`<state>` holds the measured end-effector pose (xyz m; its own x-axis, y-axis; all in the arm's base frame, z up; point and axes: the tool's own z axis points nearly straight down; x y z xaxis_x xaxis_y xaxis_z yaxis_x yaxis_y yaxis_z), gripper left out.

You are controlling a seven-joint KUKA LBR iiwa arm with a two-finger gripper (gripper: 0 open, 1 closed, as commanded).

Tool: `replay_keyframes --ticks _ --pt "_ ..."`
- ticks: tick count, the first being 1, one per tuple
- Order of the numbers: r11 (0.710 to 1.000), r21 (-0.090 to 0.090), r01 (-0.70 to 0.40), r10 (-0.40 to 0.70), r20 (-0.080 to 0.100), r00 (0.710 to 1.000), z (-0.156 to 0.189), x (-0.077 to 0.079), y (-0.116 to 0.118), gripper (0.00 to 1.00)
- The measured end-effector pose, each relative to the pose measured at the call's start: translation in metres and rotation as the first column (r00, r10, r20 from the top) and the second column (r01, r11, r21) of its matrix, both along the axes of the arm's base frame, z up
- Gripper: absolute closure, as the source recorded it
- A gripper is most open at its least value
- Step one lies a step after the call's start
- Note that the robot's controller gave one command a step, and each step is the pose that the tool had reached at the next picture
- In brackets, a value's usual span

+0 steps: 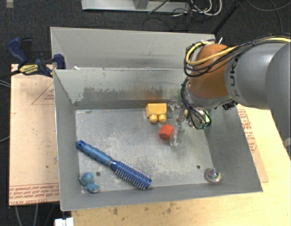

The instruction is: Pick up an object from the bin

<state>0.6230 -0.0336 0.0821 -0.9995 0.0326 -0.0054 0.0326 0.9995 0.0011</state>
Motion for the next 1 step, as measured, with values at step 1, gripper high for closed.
replay_keyframes --ticks 1 --pt "0.994 0.001 0.105 -0.105 -0.004 0.994 -0.012 -0.0144 0.0266 0.0"
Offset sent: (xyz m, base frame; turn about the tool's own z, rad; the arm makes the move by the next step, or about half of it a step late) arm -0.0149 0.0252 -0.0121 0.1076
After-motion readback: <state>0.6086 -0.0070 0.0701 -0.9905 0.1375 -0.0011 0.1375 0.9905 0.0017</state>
